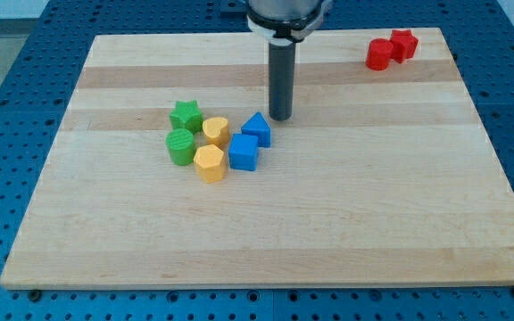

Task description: Nudge the blue triangle down a bit

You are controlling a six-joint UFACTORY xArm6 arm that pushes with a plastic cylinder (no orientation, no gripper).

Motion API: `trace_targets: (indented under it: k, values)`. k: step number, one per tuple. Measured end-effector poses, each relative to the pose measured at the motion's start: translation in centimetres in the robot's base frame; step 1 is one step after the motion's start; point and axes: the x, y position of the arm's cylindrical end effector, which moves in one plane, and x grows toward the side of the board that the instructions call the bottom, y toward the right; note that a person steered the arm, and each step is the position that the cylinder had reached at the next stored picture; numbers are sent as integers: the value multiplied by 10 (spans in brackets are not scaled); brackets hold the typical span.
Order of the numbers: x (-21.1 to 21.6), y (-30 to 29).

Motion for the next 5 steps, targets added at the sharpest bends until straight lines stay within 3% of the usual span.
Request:
trace_targets:
  k: [5]
  values:
    - [-2,-21]
